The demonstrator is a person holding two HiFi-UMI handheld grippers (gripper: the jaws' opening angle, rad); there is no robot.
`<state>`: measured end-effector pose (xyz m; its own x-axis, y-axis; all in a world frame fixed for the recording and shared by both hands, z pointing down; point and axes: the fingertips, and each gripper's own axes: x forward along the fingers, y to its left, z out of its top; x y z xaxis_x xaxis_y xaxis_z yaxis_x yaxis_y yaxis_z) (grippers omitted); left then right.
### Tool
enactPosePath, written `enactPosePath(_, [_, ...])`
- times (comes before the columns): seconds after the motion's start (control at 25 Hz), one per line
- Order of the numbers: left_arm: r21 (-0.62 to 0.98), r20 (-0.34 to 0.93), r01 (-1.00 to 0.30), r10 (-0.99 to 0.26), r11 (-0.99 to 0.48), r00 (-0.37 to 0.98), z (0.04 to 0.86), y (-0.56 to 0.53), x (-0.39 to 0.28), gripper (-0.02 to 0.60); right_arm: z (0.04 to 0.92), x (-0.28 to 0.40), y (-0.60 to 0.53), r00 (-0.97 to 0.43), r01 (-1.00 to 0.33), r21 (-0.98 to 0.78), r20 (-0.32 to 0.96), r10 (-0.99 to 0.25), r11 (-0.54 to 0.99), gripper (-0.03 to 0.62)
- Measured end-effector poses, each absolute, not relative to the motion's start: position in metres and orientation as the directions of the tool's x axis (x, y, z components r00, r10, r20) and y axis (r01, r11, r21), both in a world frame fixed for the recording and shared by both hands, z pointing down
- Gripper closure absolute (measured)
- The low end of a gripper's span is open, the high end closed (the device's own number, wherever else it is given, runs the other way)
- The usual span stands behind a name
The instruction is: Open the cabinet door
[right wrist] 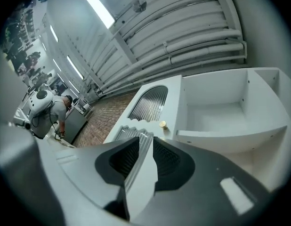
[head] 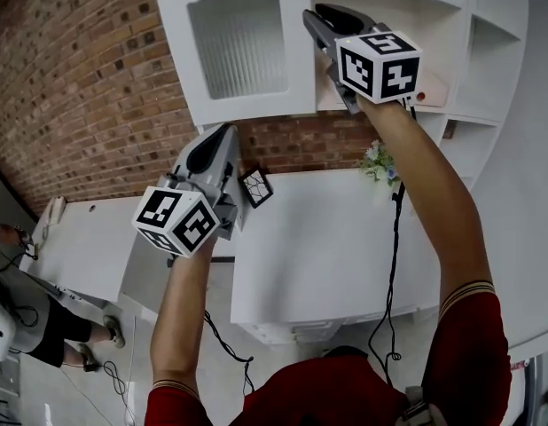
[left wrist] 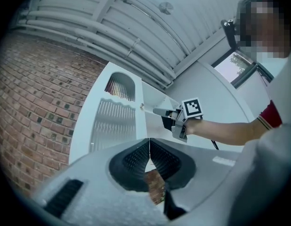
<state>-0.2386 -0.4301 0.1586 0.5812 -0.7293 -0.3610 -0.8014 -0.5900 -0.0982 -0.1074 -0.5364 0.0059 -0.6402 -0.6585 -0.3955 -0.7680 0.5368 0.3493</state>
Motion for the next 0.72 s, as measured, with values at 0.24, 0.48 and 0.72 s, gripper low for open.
enactPosePath(0.24, [-0.087, -0.371, -0.820, -0.746, -0.565, 0.553, 0.160, -0.447, -0.239, 0.581, -0.028, -0.111, -0.569, -0.625, -0.778, 0.401, -0.417, -0.660, 0.484, 0.489])
enactPosePath(0.48, [-0.084, -0.361, -0.832, -0.762, -0.548, 0.538, 0.163, -0.455, -0.243, 0.583, -0.050, -0.128, -0.585, -0.614, -0.780, 0.458, -0.425, -0.665, 0.427, 0.479])
enactPosePath(0.72, [-0.102, -0.364, -0.843, -0.769, -0.528, 0.525, 0.164, -0.450, -0.252, 0.581, -0.061, -0.132, -0.594, -0.558, -0.814, 0.459, -0.454, -0.695, 0.354, 0.471])
